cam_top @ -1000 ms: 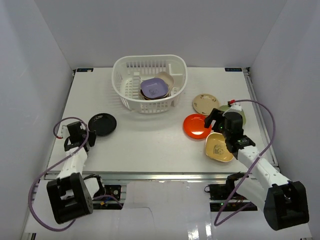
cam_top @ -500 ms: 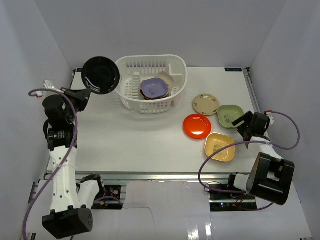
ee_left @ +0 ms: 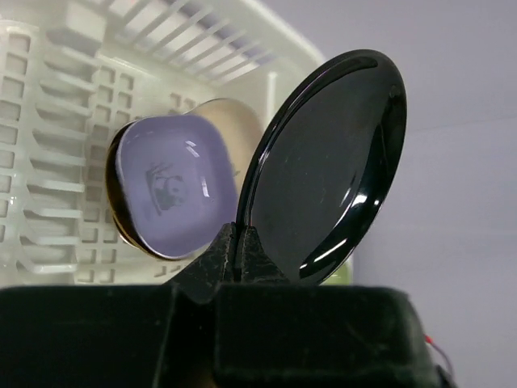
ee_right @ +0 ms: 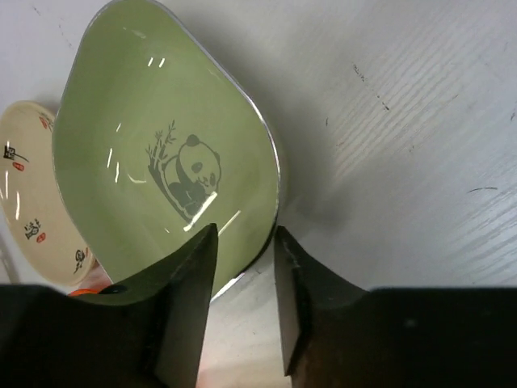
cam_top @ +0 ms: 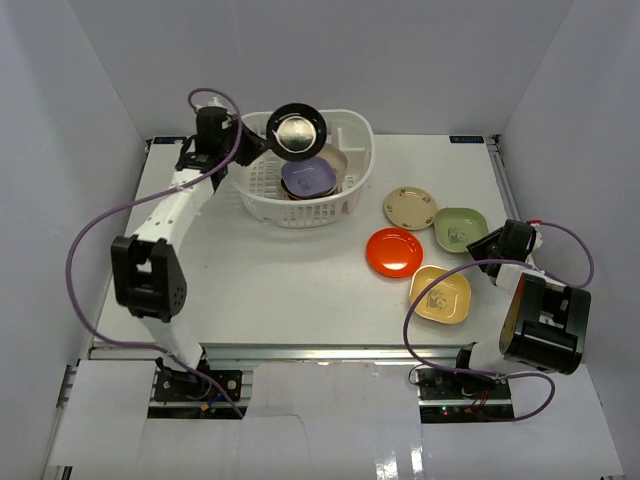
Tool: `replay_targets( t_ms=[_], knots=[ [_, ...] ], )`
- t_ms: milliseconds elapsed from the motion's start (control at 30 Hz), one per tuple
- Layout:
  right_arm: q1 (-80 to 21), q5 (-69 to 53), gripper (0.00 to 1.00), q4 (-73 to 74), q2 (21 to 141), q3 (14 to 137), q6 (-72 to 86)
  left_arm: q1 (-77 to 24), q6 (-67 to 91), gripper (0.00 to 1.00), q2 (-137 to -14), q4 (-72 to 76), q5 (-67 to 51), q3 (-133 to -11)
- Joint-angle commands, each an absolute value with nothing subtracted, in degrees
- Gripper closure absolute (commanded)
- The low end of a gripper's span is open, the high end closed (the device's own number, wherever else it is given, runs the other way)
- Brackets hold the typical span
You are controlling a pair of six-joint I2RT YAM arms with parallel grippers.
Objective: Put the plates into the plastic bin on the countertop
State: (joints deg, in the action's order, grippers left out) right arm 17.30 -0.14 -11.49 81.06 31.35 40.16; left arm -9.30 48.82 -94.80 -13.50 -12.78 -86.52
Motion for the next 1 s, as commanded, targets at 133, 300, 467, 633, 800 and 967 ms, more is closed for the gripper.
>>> replay_targets(
  t_ms=[133,300,467,633,800,967],
  knots=[
    [18.28,-3.07,0.91,-15.56,77.45,31.99,43.42,-13.71,43.95,1.00,-113.70,-24.95,-6.68,-103.08],
    [18.46,-2.81,0.92,-14.51,69.36,33.31,42.45,-13.97,43.07,0.77,-118.47,-25.84,-5.89,-105.03],
    [15.14,-8.08,0.92,-13.89,62.41,39.18,41.58,-14.15,41.22,0.08,-116.56,-23.83,-9.22,-110.02],
    [0.73,-3.62,0.92,-8.45,67.91,53.59,35.18,-14.15,38.94,0.02,-112.86,-23.73,-12.83,-119.77],
    [-15.27,2.71,0.92,-2.91,80.57,75.47,30.42,-14.33,37.09,0.02,-98.21,-20.84,-12.04,-109.73],
    [-25.99,7.11,0.92,4.55,96.74,92.70,25.59,-14.76,37.97,0.02,-73.16,-15.38,-12.65,-76.91]
  ],
)
